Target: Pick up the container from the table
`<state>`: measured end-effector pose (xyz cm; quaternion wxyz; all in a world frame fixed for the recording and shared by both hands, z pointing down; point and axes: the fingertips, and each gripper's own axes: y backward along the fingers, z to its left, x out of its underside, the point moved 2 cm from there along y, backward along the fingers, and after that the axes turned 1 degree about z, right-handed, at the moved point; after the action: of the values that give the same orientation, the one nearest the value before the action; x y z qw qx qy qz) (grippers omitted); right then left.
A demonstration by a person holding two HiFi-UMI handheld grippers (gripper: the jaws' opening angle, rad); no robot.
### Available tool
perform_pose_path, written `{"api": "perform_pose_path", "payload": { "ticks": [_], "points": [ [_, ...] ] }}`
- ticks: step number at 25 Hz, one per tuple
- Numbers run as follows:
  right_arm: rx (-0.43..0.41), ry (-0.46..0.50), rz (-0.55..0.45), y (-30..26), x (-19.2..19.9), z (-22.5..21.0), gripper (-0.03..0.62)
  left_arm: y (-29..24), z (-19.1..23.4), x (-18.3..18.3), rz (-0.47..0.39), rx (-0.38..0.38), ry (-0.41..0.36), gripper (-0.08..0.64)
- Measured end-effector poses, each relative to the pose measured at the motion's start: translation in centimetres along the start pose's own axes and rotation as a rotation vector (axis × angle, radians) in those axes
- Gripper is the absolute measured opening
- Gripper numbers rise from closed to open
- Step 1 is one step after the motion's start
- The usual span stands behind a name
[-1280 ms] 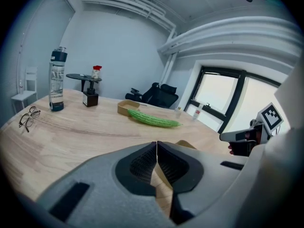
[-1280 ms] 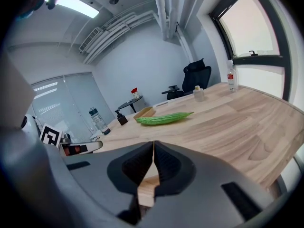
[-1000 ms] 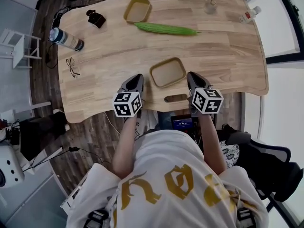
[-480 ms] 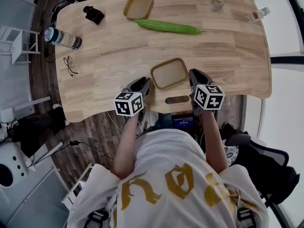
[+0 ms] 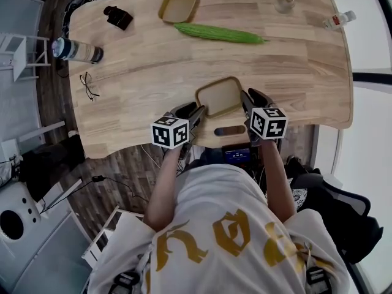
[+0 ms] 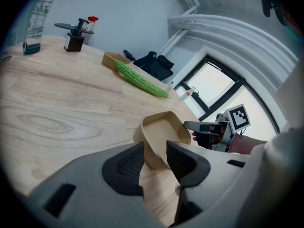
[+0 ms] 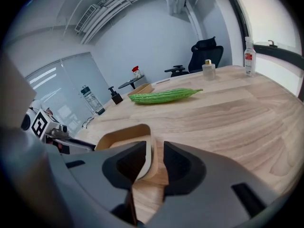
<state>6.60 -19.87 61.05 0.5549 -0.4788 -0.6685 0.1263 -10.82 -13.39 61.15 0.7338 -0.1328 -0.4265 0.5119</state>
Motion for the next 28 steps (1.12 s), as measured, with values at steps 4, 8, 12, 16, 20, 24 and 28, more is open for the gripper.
{"api": "perform_pose_path", "payload": {
  "ticks": [4,8,12,16,20,24,28],
  "points": [
    [-0.002,0.015,0.026,-0.5,0.4,-0.1,0.087,-0.5,0.6,-0.1,0.017,-0.032,-0.022,0.121],
    [-0.007,0.017,0.031,-0.9,0.4,-0.1,0.087,-0.6,0.9,-0.1,0.031,-0.033,0.002,0.121],
    [-0.029,0.073,0.044,-1.6,0.2,0.6,0.087,-0.9,1.0,-0.3,0.031,-0.026,0.031,0.121],
    [-0.016,0.104,0.057,-2.2,0.4,0.8,0.086,-1.3,1.2,-0.7,0.037,-0.015,0.064,0.112],
    [-0.003,0.106,0.073,-2.3,0.6,0.5,0.032,-1.5,1.7,-1.7,0.032,-0.035,0.074,0.087],
    [-0.003,0.095,0.078,-2.2,0.8,0.3,0.032,-1.8,1.7,-1.9,0.039,-0.034,0.072,0.084],
    [0.004,0.093,0.086,-2.3,0.6,0.2,0.032,-1.9,1.7,-2.0,0.047,-0.035,0.073,0.084]
  ]
}}
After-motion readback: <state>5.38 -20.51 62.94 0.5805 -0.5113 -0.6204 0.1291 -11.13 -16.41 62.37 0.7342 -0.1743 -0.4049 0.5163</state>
